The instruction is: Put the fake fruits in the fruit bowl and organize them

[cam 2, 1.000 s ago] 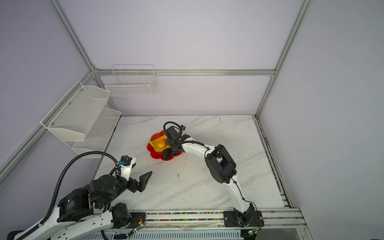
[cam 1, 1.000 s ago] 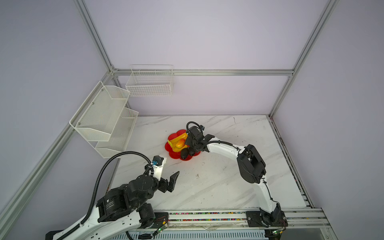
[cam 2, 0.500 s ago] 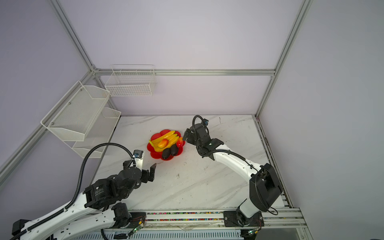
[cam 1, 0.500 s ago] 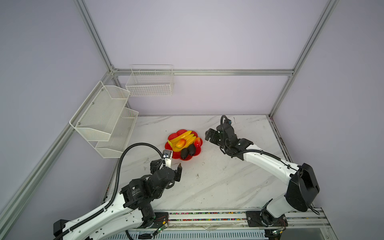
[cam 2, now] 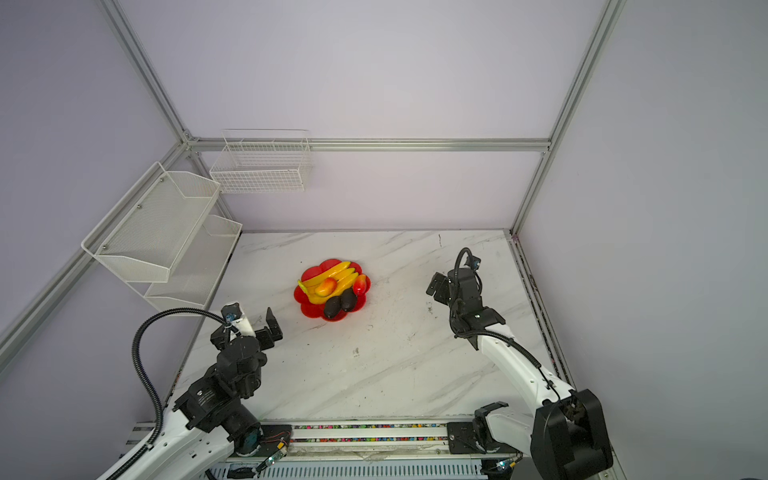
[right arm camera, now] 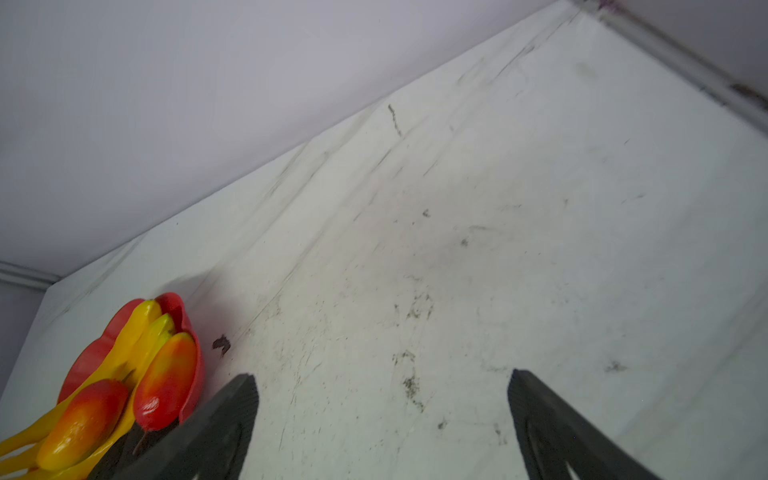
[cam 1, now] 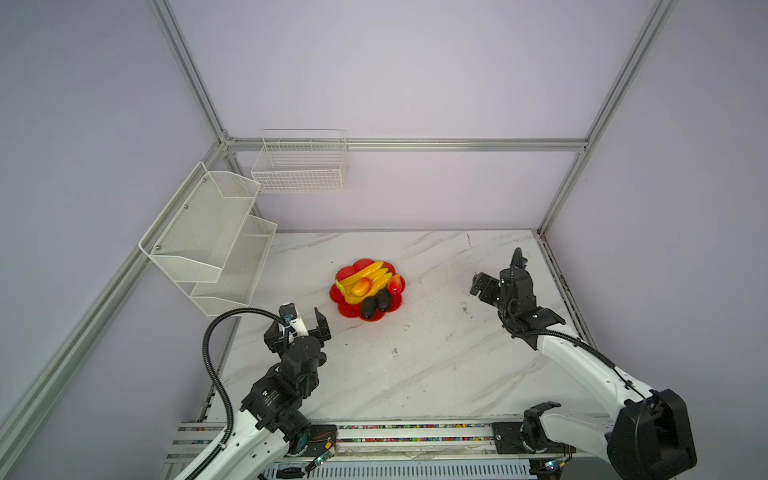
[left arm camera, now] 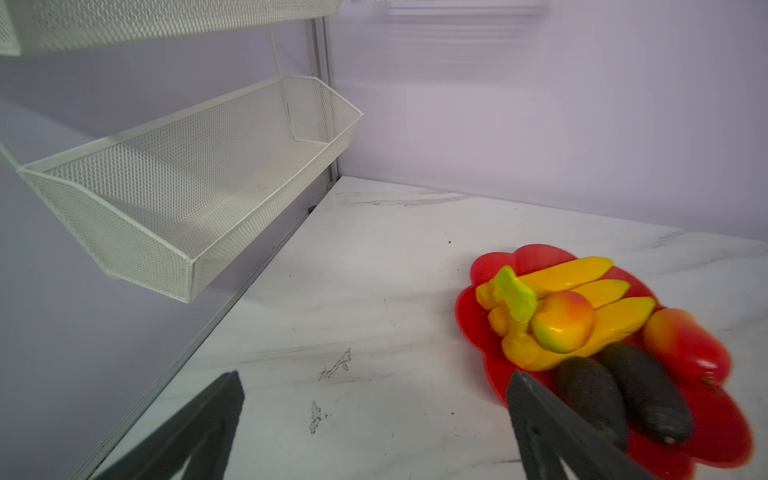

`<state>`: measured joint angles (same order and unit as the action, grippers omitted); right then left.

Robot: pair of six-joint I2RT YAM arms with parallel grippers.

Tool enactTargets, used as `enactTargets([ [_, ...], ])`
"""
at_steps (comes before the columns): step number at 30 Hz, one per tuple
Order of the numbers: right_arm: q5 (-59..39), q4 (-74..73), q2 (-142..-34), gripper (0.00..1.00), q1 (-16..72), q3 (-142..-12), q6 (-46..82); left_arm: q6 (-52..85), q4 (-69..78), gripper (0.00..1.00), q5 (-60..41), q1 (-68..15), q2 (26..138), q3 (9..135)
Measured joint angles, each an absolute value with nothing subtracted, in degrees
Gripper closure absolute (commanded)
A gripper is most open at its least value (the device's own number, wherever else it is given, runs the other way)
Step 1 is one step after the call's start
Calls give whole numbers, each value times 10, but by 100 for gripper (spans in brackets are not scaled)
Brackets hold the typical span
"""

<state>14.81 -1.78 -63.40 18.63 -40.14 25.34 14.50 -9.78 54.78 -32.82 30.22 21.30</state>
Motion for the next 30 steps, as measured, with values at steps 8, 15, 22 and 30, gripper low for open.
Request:
enactTargets([
  [8,279,-430,-710,3,172,-185,82,59,283,0,444,-141,642,124],
  [15,244,-608,-907,3,141,-215,11,-6,496,0,348,-108,820,129],
  [22,197,-757,-1025,3,99,-237,-23,0,582,0,269,-32,916,135],
  [30,178,-773,-1031,3,86,-247,-25,4,578,0,230,-30,909,164],
])
